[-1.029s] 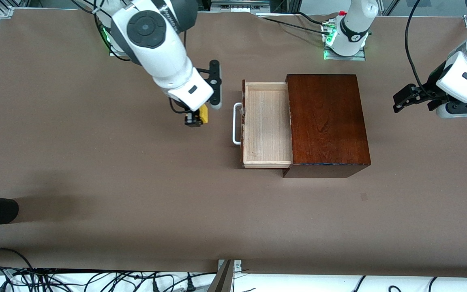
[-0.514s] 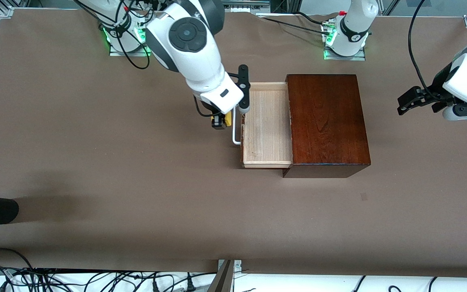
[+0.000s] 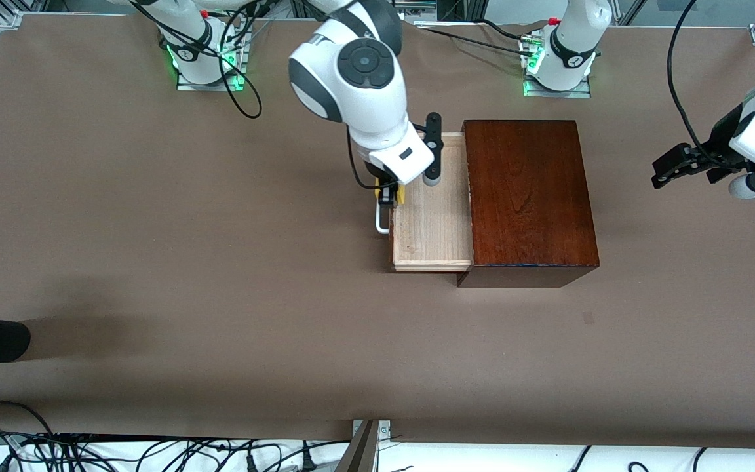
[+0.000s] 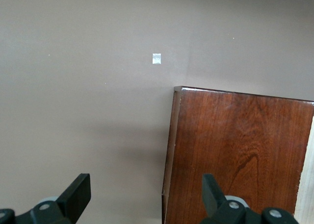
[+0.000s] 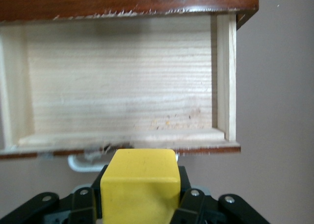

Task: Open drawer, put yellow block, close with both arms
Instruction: 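Carry the yellow cube with the right gripper over the open drawer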

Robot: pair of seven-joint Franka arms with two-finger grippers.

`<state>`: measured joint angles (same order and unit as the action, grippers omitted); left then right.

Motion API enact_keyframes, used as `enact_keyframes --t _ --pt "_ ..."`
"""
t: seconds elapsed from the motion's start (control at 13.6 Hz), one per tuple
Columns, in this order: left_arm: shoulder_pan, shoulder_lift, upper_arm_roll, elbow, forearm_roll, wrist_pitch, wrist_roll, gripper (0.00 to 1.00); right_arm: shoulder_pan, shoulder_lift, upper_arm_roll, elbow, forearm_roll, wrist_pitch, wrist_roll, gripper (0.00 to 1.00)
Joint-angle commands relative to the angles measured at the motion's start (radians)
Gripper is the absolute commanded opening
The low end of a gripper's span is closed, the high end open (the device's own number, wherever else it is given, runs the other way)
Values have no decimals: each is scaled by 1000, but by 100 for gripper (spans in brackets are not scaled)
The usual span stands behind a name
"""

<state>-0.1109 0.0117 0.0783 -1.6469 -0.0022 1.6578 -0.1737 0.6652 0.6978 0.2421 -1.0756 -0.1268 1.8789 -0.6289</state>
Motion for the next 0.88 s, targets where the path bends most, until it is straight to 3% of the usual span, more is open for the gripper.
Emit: enact_keyframes --t 0.0,0.22,0.81 --pt "10 24 -5 27 -10 -1 23 100 68 66 -47 63 -17 40 66 8" --pt "10 24 -5 27 -10 -1 22 100 137 101 -113 63 -17 94 106 7" --pt "11 25 -5 27 -12 -1 22 100 203 186 -173 62 -17 192 159 7"
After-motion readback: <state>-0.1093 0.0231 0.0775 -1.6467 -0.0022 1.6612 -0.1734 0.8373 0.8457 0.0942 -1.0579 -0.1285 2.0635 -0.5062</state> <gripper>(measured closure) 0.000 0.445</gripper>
